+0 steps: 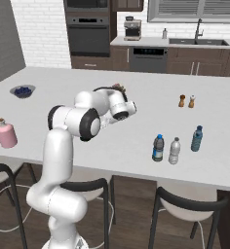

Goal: Move the plastic bottles in the middle to the plastics group, and the glass bottles in the middle to the glass group.

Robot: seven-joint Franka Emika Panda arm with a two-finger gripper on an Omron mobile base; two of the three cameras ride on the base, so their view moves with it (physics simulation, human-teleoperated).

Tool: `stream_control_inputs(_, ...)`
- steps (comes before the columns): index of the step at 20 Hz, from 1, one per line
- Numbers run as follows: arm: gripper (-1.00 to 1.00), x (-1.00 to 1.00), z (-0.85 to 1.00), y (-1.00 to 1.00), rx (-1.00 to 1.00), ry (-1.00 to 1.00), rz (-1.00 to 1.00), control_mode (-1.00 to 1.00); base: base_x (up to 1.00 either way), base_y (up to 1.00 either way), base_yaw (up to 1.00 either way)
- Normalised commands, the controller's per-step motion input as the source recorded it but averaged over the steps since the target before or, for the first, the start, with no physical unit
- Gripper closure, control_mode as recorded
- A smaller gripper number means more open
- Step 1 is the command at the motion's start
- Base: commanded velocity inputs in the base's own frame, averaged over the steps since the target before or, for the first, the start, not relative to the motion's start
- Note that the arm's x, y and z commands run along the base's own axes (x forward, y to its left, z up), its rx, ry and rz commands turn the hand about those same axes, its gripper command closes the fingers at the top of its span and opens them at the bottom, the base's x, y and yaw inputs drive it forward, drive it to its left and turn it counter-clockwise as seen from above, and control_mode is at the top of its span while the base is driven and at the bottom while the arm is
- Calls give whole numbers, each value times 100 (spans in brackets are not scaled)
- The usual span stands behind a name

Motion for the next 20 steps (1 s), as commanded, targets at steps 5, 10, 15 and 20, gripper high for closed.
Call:
stream_control_inputs(5, -100, 1, -1, 18, 0, 0, 0, -100, 0, 0, 0)
stream_control_inputs(10, -100, 0, -4, 16, 1, 0, 0, -100, 0, 0, 0)
stream_control_inputs(15, -100, 0, -1, 19, 2, 0, 2, -100, 0, 0, 0)
stream_control_inputs(20, -100, 0, 0, 15, 1, 0, 3, -100, 0, 0, 0)
